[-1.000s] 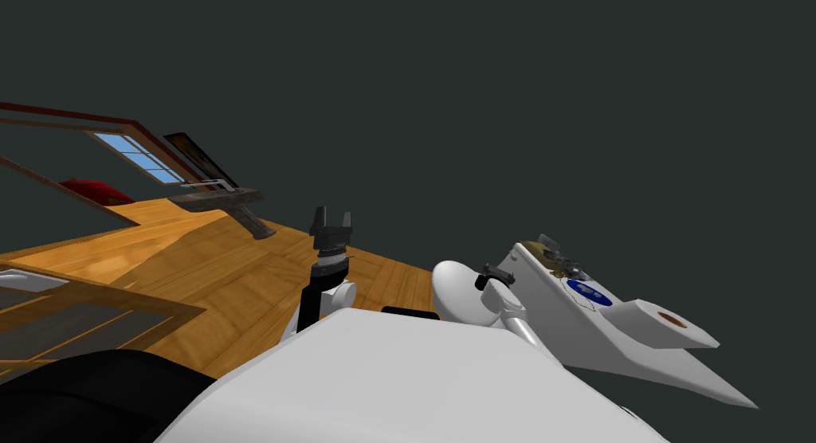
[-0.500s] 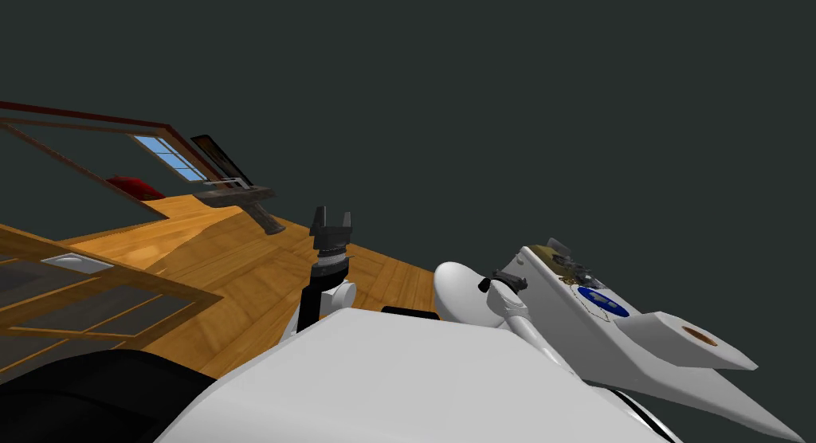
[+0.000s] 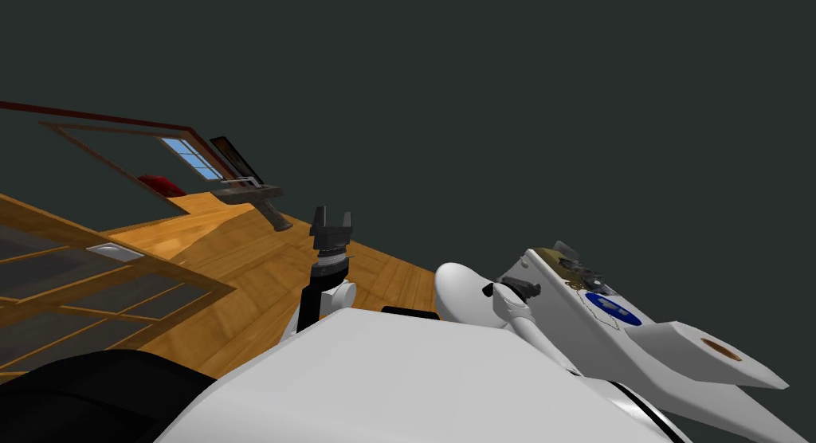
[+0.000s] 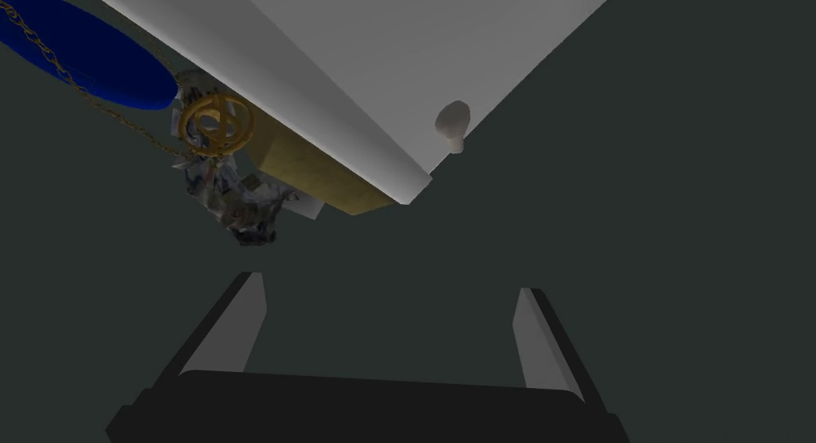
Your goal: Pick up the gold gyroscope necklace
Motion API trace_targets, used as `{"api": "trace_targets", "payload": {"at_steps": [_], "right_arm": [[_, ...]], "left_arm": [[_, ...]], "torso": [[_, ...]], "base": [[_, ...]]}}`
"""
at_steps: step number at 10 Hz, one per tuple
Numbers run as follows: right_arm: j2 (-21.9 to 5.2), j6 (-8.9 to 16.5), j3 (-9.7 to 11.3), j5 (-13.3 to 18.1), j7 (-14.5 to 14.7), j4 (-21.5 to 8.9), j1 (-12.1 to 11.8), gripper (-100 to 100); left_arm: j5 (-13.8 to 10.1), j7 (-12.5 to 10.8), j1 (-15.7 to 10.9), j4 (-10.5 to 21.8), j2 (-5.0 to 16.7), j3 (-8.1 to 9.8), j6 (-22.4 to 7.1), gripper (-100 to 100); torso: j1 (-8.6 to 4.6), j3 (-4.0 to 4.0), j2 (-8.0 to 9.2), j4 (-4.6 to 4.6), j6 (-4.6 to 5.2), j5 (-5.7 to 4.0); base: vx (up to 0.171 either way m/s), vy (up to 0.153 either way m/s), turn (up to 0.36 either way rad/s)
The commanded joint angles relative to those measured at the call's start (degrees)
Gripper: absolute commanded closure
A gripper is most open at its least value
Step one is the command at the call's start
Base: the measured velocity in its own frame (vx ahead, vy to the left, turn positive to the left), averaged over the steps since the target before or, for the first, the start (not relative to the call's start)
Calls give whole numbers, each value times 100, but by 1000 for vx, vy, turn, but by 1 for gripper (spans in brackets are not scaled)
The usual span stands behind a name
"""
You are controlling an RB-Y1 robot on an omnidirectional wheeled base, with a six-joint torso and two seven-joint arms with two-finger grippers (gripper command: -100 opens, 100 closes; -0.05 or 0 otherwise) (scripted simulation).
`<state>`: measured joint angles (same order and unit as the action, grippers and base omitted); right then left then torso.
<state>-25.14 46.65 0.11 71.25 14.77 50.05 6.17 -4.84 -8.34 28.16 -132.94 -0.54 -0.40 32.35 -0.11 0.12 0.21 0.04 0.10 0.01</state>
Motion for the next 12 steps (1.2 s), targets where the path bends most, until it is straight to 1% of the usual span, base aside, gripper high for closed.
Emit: {"api": "trace_targets", "payload": {"at_steps": [1,3,4,5,6,7,8,9,10,11,12], "right_arm": [[-106,227,3,186,162,-286,47,-100],[-106,227,3,186,162,-366,47,-100],[-194,401,12,350,270,-558,110,-100],[-194,401,12,350,270,-669,110,-100],[-276,561,21,498,373,-875,165,-100],[-352,704,28,630,470,-1148,212,-100],[-352,704,28,630,470,-1210,212,-100],[-421,830,34,745,558,-1443,251,-100],[-482,939,39,844,636,-1581,283,-100],[-482,939,39,844,636,-1647,283,-100],[-533,1030,44,926,704,-1793,309,-100]], "left_arm": [[0,0,0,0,0,0,0,0],[0,0,0,0,0,0,0,0],[0,0,0,0,0,0,0,0],[0,0,0,0,0,0,0,0],[0,0,0,0,0,0,0,0],[0,0,0,0,0,0,0,0],[0,0,0,0,0,0,0,0],[0,0,0,0,0,0,0,0],[0,0,0,0,0,0,0,0],[0,0,0,0,0,0,0,0],[0,0,0,0,0,0,0,0]], "torso": [[0,0,0,0,0,0],[-3,2,4,1,0,-1],[1,0,0,0,1,0],[0,1,1,1,-1,1],[-2,1,2,1,1,0],[-8,3,5,1,-1,-1],[-13,6,10,2,0,-3],[-11,5,8,2,2,-2],[-11,4,7,1,2,-2],[-14,6,9,3,0,-2],[-11,4,7,2,1,-3]], "base": [[-24,-29,73],[-19,-20,45],[-19,-18,98],[-23,-26,53],[-33,-42,84],[-50,-56,129],[-31,-47,42],[-27,-42,52],[-41,-55,102],[-34,-46,38],[-36,-34,39]]}}
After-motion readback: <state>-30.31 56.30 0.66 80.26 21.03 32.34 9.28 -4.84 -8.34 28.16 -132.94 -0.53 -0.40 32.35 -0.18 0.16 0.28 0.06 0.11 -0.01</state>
